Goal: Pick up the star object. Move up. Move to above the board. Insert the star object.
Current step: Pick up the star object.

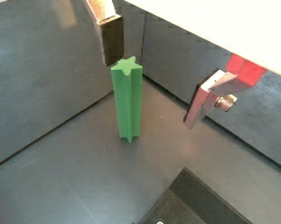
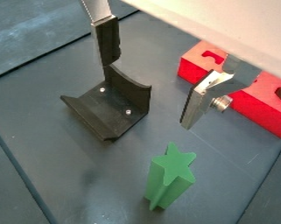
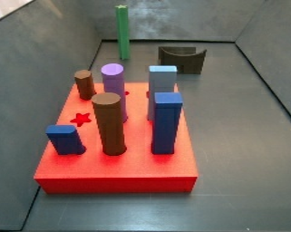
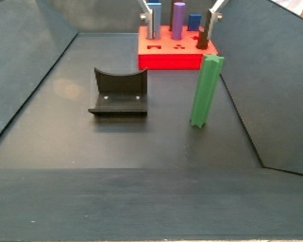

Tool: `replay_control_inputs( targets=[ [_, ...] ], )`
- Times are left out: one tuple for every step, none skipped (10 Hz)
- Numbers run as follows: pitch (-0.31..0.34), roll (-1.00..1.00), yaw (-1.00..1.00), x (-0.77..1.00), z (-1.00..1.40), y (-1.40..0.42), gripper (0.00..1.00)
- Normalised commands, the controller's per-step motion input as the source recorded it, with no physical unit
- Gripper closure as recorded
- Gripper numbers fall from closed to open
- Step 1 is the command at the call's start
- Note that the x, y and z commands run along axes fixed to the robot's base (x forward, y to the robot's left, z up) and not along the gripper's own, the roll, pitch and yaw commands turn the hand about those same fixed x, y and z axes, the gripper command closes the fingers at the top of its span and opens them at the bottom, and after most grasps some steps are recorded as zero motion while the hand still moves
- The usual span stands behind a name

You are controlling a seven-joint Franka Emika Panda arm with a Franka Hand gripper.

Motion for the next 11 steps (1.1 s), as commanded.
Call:
replay_control_inputs(
  targets=[
    [0.000,0.00,0.00,0.00,0.00,-0.09,0.00],
    [0.000,0.02,0.01,-0.27,-0.07,0.03,0.00],
    [0.064,0.12,0.13,-0.46,-0.26,0.28,0.00],
    [0.063,0.13,0.17,-0.43,-0.25,0.20,0.00],
    [0.029,0.13,0.15,-0.40,-0.26,0.11,0.00],
    [0.043,0.09,0.10,-0.30,-0.25,0.10,0.00],
    [0.043,0.06,0.11,-0.34,-0.35,0.16,0.00],
    [0.054,0.00,0.14,-0.34,-0.55,0.29,0.00],
    [0.056,-0.01,0.19,-0.28,-0.69,0.34,0.00],
    [0.043,-0.01,0.22,-0.20,-0.78,0.25,0.00],
    [0.044,0.00,0.20,-0.13,-0.61,0.19,0.00]
  ],
)
